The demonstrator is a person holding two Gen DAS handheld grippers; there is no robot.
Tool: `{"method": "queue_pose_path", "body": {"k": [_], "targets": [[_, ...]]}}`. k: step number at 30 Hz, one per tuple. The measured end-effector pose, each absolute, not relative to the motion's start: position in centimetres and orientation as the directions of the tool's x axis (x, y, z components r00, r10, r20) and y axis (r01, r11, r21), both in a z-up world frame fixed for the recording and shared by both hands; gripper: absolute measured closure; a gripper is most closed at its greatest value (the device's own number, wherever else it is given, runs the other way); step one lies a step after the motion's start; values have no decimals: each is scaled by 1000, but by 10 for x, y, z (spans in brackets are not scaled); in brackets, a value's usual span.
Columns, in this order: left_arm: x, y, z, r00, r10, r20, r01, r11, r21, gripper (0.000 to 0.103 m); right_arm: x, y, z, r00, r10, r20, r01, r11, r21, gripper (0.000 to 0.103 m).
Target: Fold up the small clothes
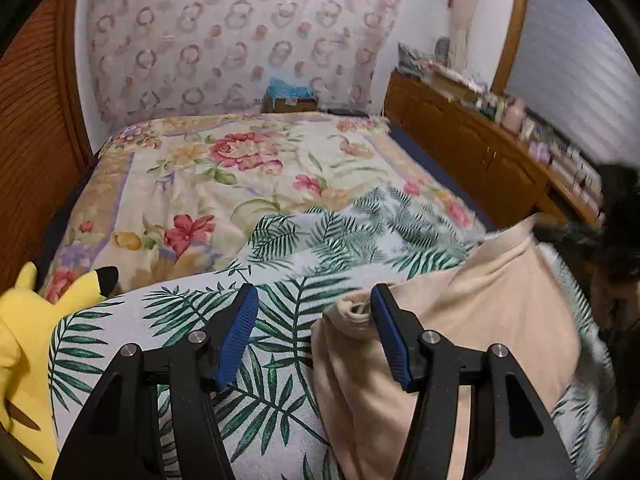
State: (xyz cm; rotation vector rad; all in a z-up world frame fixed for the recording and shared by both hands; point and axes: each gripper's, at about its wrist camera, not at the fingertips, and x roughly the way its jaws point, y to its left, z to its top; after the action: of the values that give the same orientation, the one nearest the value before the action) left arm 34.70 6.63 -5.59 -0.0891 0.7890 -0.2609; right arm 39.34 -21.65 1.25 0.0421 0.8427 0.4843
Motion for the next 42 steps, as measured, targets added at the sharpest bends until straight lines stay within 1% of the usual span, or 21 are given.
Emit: {"method": "queue_pose_path", "body": {"k": [5,6,7,8,9,11,13,14,21,27,28,30,31,32,33,35,36,37,38,40,42], "targets": [[334,70,-43,693,-296,-657,214,955,-204,43,398,-214,-1,553,347,-758,-338,925,176,99],[331,69,-43,692,-301,-656,218,954,-208,43,397,-213,1,554,334,-763,-333,928,164,95],[329,68,-44,687,-306,-660,223,952,-209,43,396,-212,2,561,311,-767,-324,935,142,86],[330,68,-46,680,-307,-665,226,952,-208,43,394,-212,5,569,305,-763,-320,938,136,74],[330,65,-50,669,-305,-678,228,952,-202,43,392,-210,9,575,307,-759,-320,938,137,67],[333,62,-59,650,-298,-699,224,954,-198,43,386,-207,17,585,321,-745,-331,933,142,41],[335,59,-66,630,-299,-717,223,954,-202,43,376,-200,20,570,340,-748,-354,923,151,33],[337,57,-69,621,-301,-724,223,953,-205,43,369,-199,18,562,352,-749,-364,918,158,33],[344,50,-88,559,-322,-764,227,946,-233,43,370,-193,-11,484,367,-794,-359,911,202,32],[344,49,-93,551,-320,-771,221,947,-235,44,377,-187,-14,484,376,-790,-368,907,206,32],[344,48,-93,552,-320,-770,221,947,-235,45,377,-186,-12,486,376,-789,-370,906,204,32],[345,46,-94,551,-329,-767,231,943,-239,62,374,-184,-11,488,382,-785,-382,902,202,32],[345,45,-95,547,-337,-766,237,940,-244,65,374,-183,-11,489,383,-784,-389,900,197,36],[346,44,-95,545,-340,-766,238,939,-247,72,372,-182,-11,485,394,-781,-401,894,201,46],[346,43,-95,541,-348,-766,240,936,-255,81,370,-182,-12,479,406,-778,-412,887,209,50],[347,44,-95,535,-369,-760,246,929,-278,90,369,-182,-13,479,417,-773,-425,880,211,65],[345,44,-94,540,-382,-750,252,924,-289,92,369,-184,-14,479,430,-766,-428,876,224,70],[344,44,-93,543,-387,-745,255,921,-293,92,368,-184,-15,473,446,-760,-436,868,238,77],[342,45,-91,551,-389,-739,254,921,-295,92,367,-185,-15,473,453,-755,-440,864,243,81],[333,47,-82,582,-395,-711,257,919,-299,93,364,-187,-11,486,463,-741,-458,857,235,85],[320,49,-67,621,-405,-671,271,914,-301,93,363,-190,-2,508,481,-715,-467,851,241,86]]}}
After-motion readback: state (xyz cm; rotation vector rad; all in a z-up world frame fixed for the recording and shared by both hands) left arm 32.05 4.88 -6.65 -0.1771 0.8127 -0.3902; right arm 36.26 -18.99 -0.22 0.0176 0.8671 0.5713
